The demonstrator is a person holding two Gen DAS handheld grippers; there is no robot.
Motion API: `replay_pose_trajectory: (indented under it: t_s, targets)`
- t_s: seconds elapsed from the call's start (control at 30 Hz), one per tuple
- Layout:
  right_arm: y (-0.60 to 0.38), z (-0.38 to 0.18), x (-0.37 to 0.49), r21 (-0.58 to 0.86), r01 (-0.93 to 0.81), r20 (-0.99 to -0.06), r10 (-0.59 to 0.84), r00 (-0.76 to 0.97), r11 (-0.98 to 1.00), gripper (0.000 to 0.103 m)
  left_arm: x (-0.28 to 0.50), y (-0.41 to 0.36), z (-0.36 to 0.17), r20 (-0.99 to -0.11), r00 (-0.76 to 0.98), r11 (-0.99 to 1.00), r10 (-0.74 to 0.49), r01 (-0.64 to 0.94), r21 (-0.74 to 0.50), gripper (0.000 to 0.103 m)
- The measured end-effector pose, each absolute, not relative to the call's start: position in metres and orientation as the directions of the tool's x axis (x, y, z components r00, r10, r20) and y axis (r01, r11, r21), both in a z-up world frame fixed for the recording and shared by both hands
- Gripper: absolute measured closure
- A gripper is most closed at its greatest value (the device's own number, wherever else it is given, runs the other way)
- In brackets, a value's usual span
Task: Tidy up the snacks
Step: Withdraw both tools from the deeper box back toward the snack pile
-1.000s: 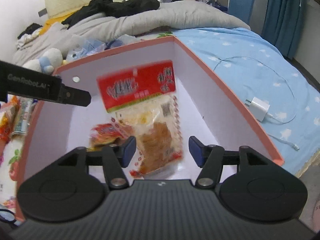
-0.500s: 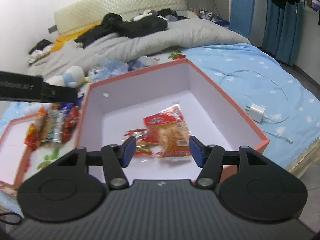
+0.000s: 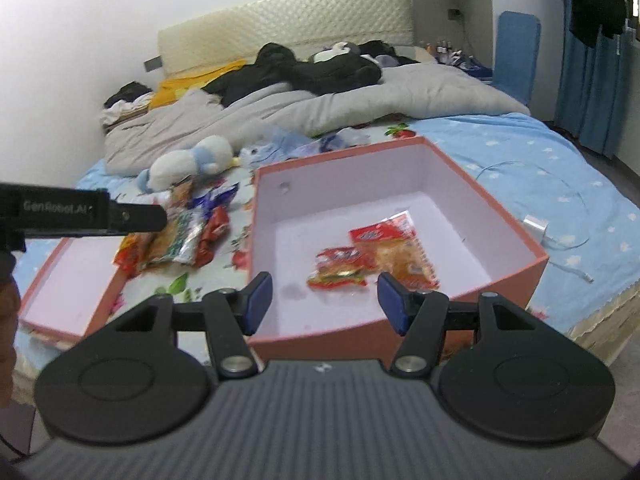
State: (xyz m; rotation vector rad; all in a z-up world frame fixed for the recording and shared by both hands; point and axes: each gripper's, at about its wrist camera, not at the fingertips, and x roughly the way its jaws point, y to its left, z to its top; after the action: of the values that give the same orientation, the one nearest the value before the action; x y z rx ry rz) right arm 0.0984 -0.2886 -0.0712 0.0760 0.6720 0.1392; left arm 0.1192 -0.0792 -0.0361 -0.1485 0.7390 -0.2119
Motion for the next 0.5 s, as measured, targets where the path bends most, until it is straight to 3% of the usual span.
replay_pose_trajectory:
  t_s: [0.5]
  targets:
    - [-0.237,-0.085,0.091,0.160,-0.204,-0.661,0.259,0.704,0.966,0.043,0.060,-0.010,-0.072,-0.692,0.705,0.966,-0.156,-0.036,-0.255,0.050]
